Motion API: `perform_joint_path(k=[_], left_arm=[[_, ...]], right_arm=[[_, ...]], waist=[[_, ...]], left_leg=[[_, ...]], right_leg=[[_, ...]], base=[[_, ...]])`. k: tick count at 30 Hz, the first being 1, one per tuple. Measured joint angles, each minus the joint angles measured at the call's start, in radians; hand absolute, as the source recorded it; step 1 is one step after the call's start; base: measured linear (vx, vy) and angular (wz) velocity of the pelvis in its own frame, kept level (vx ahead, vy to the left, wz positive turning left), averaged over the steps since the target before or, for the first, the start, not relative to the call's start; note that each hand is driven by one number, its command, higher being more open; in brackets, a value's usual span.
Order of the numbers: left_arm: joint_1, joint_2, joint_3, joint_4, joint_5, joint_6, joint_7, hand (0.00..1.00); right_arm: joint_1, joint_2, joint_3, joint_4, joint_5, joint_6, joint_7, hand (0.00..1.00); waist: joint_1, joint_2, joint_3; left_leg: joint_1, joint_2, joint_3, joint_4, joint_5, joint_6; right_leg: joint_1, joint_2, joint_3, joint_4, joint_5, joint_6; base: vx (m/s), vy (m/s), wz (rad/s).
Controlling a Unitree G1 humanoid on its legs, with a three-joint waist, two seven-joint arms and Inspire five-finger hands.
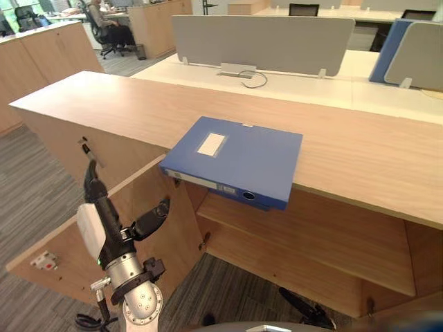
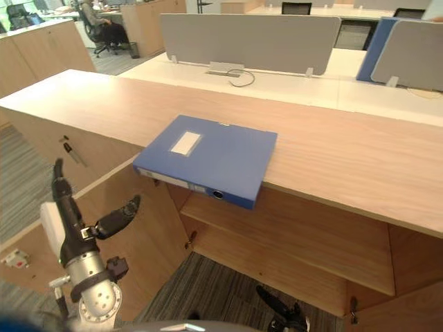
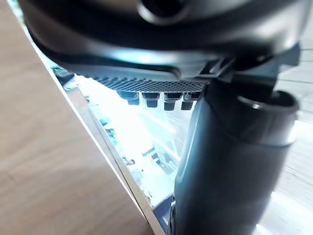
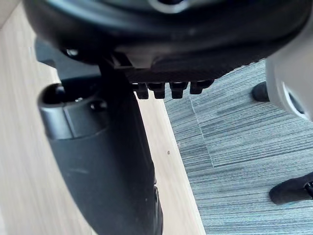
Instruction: Walk over to the cabinet, pick up the folder, carry it to the office cabinet, place the folder inside the office cabinet, then close the office cabinet door
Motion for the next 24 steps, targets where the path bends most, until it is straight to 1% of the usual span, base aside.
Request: perform_joint_path(k=[2,3,5,7,10,15,21,24], left_arm=[[0.0,0.029,-0.017,0.0,0.012,-0.007,-0.019,1.0],[0.0,0.058,-0.024,0.0,0.037,-0.016,-0.042,1.0],[0.0,0.084,-0.027,0.0,0.046,-0.028,-0.058,1.0],[0.0,0.123,-0.027,0.0,0.062,-0.039,-0.077,1.0],[0.0,0.172,-0.026,0.0,0.078,-0.049,-0.085,1.0],[0.0,0.242,-0.026,-0.002,0.099,-0.068,-0.111,1.0],[0.0,0.326,-0.025,-0.007,0.118,-0.082,-0.127,1.0],[0.0,0.354,-0.024,-0.019,0.123,-0.088,-0.128,1.0]], right_arm=[[-0.012,-0.015,-0.011,0.028,-0.007,0.001,0.004,1.0],[-0.016,-0.031,-0.022,0.055,-0.032,0.002,0.009,1.0],[-0.016,-0.042,-0.042,0.077,-0.043,0.002,0.014,1.0],[-0.015,-0.069,-0.044,0.113,-0.06,0.004,0.023,1.0],[-0.011,-0.079,-0.071,0.139,-0.082,0.012,0.032,1.0],[-0.007,-0.08,-0.119,0.162,-0.086,0.021,0.042,1.0],[-0.015,-0.084,-0.12,0.163,-0.116,0.021,0.061,1.0],[-0.015,-0.092,-0.12,0.163,-0.116,0.021,0.071,1.0]], waist=[[-0.008,0.008,-0.005],[-0.014,0.016,-0.01],[-0.015,0.019,-0.012],[-0.018,0.029,-0.012],[-0.021,0.041,-0.012],[-0.028,0.045,-0.011],[-0.032,0.051,-0.008],[-0.033,0.056,-0.008]], left_leg=[[0.0,0.006,0.008,0.001,0.0,-0.001],[0.0,0.012,0.008,0.001,0.001,-0.002],[0.001,0.019,0.01,0.001,0.002,-0.003],[0.0,0.03,0.012,0.0,0.002,-0.007],[-0.012,0.044,0.016,0.0,0.006,-0.014],[-0.013,0.063,0.033,0.0,0.009,-0.019],[-0.018,0.076,0.043,0.002,0.012,-0.023],[-0.018,0.081,0.05,0.004,0.013,-0.024]], right_leg=[[-0.005,0.008,0.015,-0.001,0.002,-0.004],[-0.006,0.017,0.025,-0.004,0.002,-0.008],[-0.007,0.025,0.033,-0.007,0.002,-0.014],[-0.012,0.038,0.042,-0.008,0.002,-0.021],[-0.03,0.054,0.059,-0.007,0.005,-0.032],[-0.047,0.072,0.083,-0.001,0.008,-0.043],[-0.067,0.086,0.105,0.007,0.007,-0.05],[-0.078,0.09,0.115,0.013,0.007,-0.053]], base=[[-0.01,-0.029,-0.12],[-0.02,-0.04,-0.08],[-0.02,-0.038,-0.06],[-0.05,-0.046,-0.07],[-0.05,-0.025,-0.11],[-0.05,-0.017,-0.14],[-0.04,-0.003,-0.08],[-0.01,0.0,-0.08]])
